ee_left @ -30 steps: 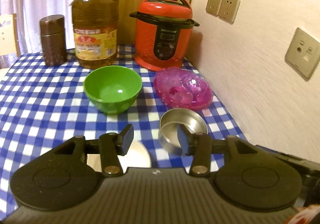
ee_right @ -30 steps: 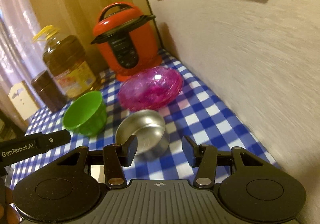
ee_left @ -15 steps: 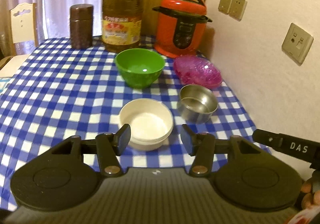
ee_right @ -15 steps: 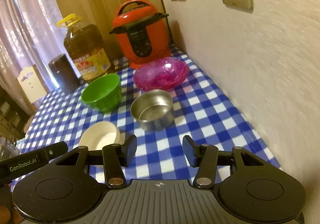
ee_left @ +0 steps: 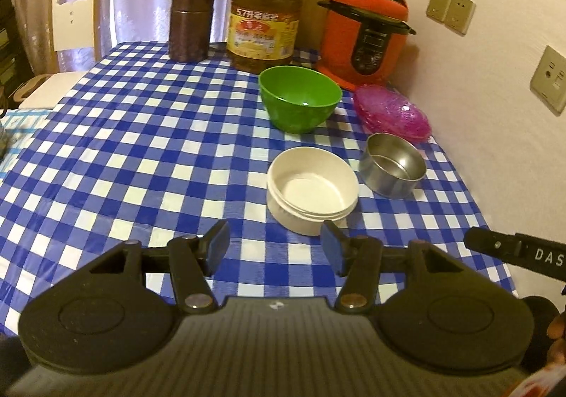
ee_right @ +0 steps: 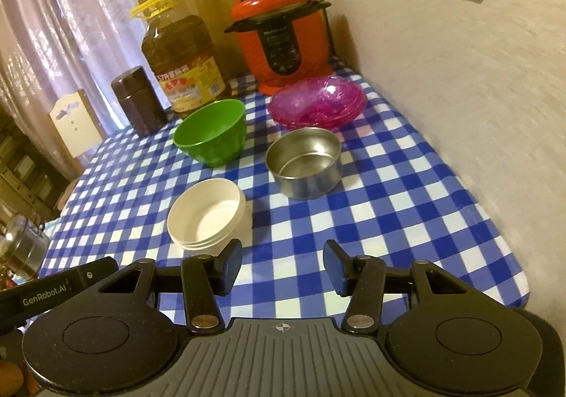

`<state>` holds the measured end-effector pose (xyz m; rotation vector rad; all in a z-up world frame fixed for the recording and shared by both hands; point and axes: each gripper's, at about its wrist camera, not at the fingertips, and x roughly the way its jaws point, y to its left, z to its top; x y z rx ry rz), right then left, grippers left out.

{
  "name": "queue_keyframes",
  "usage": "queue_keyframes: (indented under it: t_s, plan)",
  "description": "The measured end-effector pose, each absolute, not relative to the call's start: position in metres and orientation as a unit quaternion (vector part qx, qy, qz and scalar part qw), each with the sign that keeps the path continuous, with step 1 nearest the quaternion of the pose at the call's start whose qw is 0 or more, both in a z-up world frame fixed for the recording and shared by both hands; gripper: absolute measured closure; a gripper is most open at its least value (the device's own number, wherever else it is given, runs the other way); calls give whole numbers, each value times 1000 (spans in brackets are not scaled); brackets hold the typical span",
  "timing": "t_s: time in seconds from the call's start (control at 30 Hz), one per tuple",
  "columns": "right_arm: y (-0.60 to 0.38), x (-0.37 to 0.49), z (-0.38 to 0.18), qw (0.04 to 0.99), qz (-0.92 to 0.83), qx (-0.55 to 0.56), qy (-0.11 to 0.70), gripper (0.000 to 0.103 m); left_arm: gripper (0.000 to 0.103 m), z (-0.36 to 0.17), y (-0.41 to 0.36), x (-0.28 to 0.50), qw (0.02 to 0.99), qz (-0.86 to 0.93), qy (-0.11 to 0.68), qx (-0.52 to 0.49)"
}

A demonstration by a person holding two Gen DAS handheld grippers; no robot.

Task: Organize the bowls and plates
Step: 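Close both grippers on the rim of the cream-white bowls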

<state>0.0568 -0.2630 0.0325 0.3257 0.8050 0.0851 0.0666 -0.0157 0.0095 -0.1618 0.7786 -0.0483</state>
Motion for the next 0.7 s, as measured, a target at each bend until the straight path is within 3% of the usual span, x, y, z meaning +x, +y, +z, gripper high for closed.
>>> queue_keyframes:
  t_s: [0.7]
  plan:
    - [-251, 99, 10, 894, 67, 184, 403, 52, 51, -20, -9, 116, 909, -15, 402, -109]
